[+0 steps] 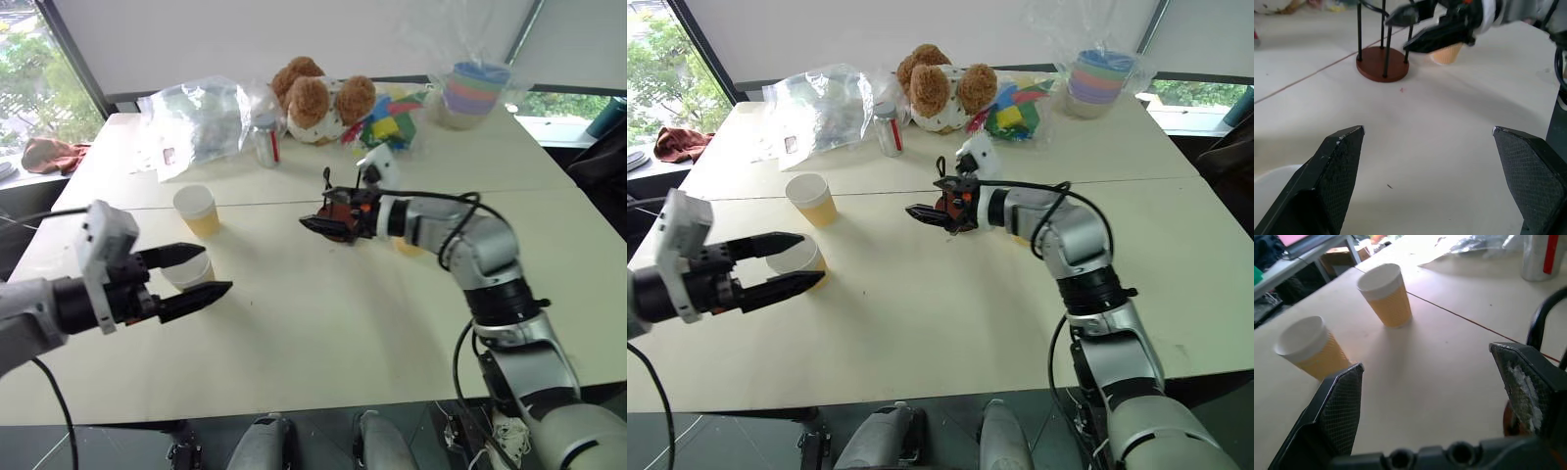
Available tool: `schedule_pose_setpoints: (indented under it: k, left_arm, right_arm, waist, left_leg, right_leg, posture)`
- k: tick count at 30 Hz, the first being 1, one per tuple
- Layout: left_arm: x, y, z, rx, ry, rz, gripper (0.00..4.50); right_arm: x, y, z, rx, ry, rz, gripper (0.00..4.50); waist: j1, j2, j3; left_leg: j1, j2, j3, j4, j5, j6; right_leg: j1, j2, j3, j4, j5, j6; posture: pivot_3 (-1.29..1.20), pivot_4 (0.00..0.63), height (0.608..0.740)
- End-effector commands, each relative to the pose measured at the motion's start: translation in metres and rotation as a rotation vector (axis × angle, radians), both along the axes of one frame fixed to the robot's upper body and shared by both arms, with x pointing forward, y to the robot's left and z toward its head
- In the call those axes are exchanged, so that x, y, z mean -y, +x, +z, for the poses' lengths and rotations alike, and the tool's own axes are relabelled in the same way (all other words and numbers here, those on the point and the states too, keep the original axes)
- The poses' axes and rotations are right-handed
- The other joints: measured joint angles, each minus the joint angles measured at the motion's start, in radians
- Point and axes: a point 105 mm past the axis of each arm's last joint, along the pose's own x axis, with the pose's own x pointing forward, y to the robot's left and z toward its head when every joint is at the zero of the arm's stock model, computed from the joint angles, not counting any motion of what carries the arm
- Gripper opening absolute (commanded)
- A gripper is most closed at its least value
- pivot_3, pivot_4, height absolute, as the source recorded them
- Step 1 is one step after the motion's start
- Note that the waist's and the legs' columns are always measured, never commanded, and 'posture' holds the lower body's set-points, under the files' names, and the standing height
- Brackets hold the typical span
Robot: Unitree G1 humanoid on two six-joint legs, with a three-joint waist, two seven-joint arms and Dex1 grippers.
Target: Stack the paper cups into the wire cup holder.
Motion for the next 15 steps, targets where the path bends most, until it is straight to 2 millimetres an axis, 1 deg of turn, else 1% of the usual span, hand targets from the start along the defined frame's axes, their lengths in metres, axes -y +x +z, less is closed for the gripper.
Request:
schedule_pose_setpoints:
  k: [1,3,6,7,9,11,13,15]
  left_arm:
    - [-0.007,-0.005,0.018,0.048,-0.01,0.026,4.33]
    - [-0.011,-0.007,0.017,0.039,-0.009,0.044,4.33]
    - [-0.015,-0.009,0.013,0.02,-0.017,0.062,4.33]
    - [-0.016,-0.009,0.012,0.016,-0.02,0.067,4.33]
    - [-0.018,-0.009,0.009,0.011,-0.024,0.073,4.33]
    - [-0.019,-0.008,0.008,0.005,-0.027,0.073,4.33]
    - [-0.019,-0.007,0.008,0.006,-0.025,0.067,4.33]
    - [-0.018,-0.005,0.01,0.015,-0.023,0.06,4.33]
  right_arm:
    - [0.0,0.009,0.028,0.129,0.001,-0.045,4.5]
    - [0.001,0.009,0.037,0.139,0.029,-0.043,4.5]
    - [0.001,-0.002,0.05,0.134,0.085,0.015,4.5]
    - [0.001,-0.007,0.052,0.139,0.089,0.038,4.5]
    - [0.002,-0.01,0.055,0.148,0.088,0.039,4.5]
    - [0.004,-0.007,0.055,0.164,0.071,-0.004,4.5]
    - [0.007,0.003,0.052,0.176,0.031,-0.078,4.5]
    - [0.006,0.01,0.05,0.181,0.023,-0.114,4.5]
  waist:
    - [-0.002,0.0,0.0]
    - [-0.004,0.0,0.0]
    - [-0.004,0.0,0.0]
    - [-0.003,0.0,0.0]
    - [-0.003,0.0,0.0]
    - [-0.003,0.0,0.0]
    - [-0.003,0.0,0.0]
    - [-0.003,0.0,0.0]
  left_leg:
    - [0.0,0.0,0.0,0.0,0.0,0.0]
    - [0.0,0.0,0.0,-0.001,0.0,0.0]
    - [0.0,0.001,0.0,-0.001,0.0,-0.001]
    - [0.0,0.001,0.0,-0.001,0.0,-0.001]
    - [0.0,0.001,0.0,-0.001,0.001,-0.001]
    - [0.0,0.001,0.0,-0.001,0.001,-0.001]
    - [0.001,0.001,0.0,-0.001,0.001,-0.002]
    - [0.001,0.001,0.0,-0.001,0.001,-0.002]
  right_leg:
    - [0.0,0.0,0.0,0.0,0.0,0.0]
    - [-0.001,0.002,0.0,0.0,0.0,0.0]
    - [0.0,0.002,0.0,0.0,0.0,0.0]
    - [0.0,0.002,0.0,0.0,0.0,0.0]
    - [0.0,0.002,0.0,0.0,0.0,0.0]
    - [0.0,0.002,0.0,0.0,0.0,0.0]
    - [0.0,0.002,0.0,0.0,0.0,0.0]
    - [0.0,0.002,0.0,0.001,0.0,0.0]
  posture:
    - [0.0,0.15,0.74]
    - [0.0,0.15,0.74]
    - [0.0,0.15,0.74]
    - [0.0,0.15,0.74]
    - [0.0,0.15,0.74]
    - [0.0,0.15,0.74]
    - [0.0,0.15,0.74]
    - [0.0,0.15,0.74]
